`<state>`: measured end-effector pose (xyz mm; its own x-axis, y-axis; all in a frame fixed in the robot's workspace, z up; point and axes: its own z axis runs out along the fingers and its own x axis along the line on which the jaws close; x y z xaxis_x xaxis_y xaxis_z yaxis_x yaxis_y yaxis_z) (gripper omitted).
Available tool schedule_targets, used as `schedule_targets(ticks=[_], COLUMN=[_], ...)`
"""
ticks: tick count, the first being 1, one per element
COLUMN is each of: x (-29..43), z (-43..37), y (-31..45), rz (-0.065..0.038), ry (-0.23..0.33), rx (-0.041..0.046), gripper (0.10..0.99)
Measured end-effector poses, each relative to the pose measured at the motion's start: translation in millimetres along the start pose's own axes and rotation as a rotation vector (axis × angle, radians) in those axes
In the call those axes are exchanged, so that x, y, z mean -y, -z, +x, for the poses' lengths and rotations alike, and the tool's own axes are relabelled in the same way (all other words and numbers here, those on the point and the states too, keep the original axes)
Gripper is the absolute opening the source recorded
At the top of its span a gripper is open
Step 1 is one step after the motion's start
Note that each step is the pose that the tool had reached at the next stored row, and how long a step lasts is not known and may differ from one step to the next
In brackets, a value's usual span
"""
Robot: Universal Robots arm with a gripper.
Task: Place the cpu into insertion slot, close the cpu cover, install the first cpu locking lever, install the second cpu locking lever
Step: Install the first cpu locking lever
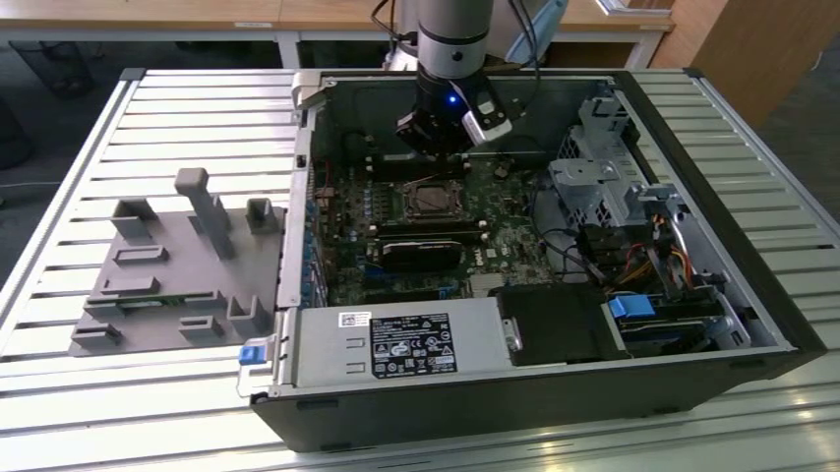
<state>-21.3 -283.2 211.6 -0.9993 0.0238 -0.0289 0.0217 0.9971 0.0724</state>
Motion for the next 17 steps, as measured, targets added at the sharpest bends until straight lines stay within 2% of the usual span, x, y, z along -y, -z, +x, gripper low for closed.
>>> schedule_targets(ticks=[17], x=[0.6], z=[-1.2], y=[-10.0], rz=[0.001], ry=[0.0], rx=[0.0001], gripper=[0.106])
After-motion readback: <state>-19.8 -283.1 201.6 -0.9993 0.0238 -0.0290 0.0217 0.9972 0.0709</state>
